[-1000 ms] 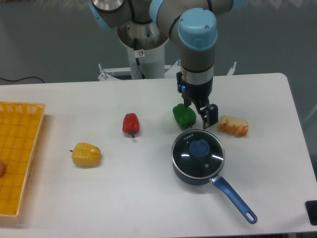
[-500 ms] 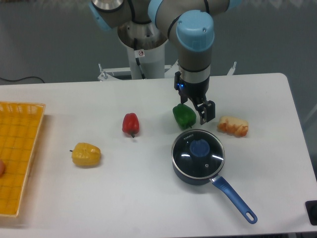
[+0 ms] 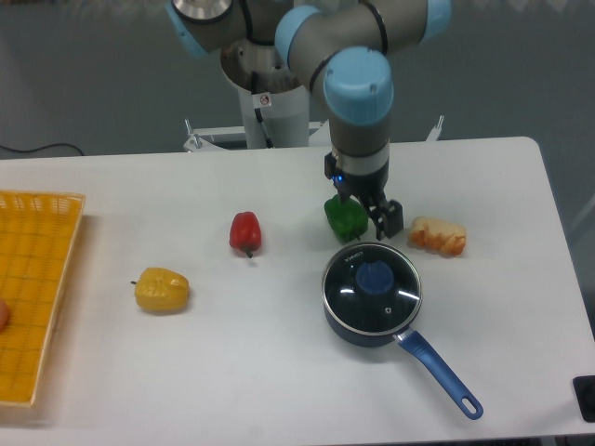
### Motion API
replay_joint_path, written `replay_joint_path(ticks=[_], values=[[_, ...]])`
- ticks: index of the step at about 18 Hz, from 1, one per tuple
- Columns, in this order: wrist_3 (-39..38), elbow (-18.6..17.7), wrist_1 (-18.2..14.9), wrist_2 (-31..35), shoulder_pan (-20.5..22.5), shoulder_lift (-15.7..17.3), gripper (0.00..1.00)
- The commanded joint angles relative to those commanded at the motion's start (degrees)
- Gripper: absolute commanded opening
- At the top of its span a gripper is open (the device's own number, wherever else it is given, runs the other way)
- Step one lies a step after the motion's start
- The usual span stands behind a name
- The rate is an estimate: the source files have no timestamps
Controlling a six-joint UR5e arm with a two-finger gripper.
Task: Open the lid
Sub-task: 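Lower the gripper onto the blue knob of the glass lid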
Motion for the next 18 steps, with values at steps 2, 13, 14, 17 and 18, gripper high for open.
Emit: replay_joint_path(ticks=[2,13,14,17,18], values=[[0.9,1.6,0.0,0.4,-0.6,-1.6,1.0],[7.6,4.3,2.5,-5.9,1.2,-5.7,1.0],[7.6,4.5,2.7,-7.0,1.7,-6.3,1.0],[7.6,4.5,2.6,-8.1,2.1,-7.0,1.0],[7.6,4.5,2.5,-8.1,2.1,-7.0,1.0]])
